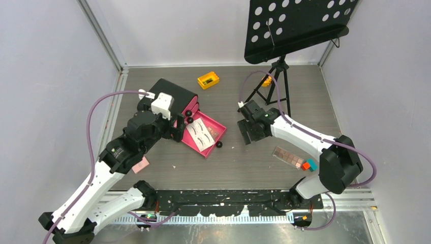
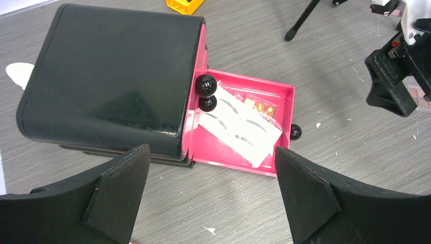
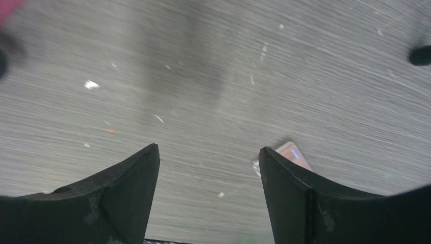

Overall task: Organize the makeup
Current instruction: Place the makeup tool in the drawer, then pick up the makeup tool from the center of the board.

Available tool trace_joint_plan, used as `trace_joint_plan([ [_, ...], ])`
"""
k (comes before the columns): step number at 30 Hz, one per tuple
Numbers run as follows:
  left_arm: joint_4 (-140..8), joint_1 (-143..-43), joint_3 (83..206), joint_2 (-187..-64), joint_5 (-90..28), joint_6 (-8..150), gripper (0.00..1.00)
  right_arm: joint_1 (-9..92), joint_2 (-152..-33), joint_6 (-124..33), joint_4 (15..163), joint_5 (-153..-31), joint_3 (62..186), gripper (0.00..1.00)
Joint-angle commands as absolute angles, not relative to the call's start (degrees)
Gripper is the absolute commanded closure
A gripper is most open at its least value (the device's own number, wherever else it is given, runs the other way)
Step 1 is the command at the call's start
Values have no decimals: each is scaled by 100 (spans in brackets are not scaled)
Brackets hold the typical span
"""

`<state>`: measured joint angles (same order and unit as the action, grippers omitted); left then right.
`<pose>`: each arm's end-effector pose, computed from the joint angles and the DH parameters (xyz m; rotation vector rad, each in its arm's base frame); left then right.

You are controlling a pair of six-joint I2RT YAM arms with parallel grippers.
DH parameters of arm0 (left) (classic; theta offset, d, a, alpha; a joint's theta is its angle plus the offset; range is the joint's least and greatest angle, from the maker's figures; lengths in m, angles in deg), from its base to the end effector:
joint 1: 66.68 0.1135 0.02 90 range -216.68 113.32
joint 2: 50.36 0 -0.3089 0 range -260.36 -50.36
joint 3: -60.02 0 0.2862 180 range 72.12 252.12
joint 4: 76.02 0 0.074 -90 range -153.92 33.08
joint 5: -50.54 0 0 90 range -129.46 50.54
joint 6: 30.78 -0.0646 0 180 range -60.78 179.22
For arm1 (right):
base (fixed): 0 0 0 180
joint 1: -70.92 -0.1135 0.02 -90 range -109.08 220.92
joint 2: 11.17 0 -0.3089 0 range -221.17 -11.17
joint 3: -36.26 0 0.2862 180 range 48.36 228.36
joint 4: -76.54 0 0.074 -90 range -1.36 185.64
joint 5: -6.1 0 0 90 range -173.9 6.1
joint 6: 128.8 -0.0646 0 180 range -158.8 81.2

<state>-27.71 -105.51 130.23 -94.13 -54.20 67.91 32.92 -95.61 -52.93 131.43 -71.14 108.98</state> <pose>0.1504 -0.1000 0.4038 0.3412 1.9210 -0.2994 0.2646 0.1887 0.2371 -0.4934 2.6340 -0.0254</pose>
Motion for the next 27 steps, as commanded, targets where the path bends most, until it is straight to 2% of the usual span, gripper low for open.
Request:
trace_joint_plan([
  [1, -3026, -10520, 13108, -9482, -5134, 6560, 5, 3298, -9030, -4380, 13609, -6576, 10799, 23],
  [6, -3000, -10519, 13147, -9618, -4885, 6451, 4, 3357, -8372, -2863, 13429, -6991, 10474, 21],
  [12, -2990, -10518, 13264, -9752, -4593, 6419, 4, 3926, -8616, -1734, 13822, -7453, 10472, 20],
  [16, -2962, -10518, 13324, -9833, -4474, 6389, 4, 4307, -8488, -1212, 13994, -8097, 10269, 20],
  [21, -3009, -10520, 13310, -9932, -4325, 6403, 4, 4414, -8423, -980, 13916, -7842, 9857, 19],
  [27, -3054, -10524, 13323, -10035, -4183, 6441, 4, 4508, -8879, -978, 13985, -7698, 9744, 19],
])
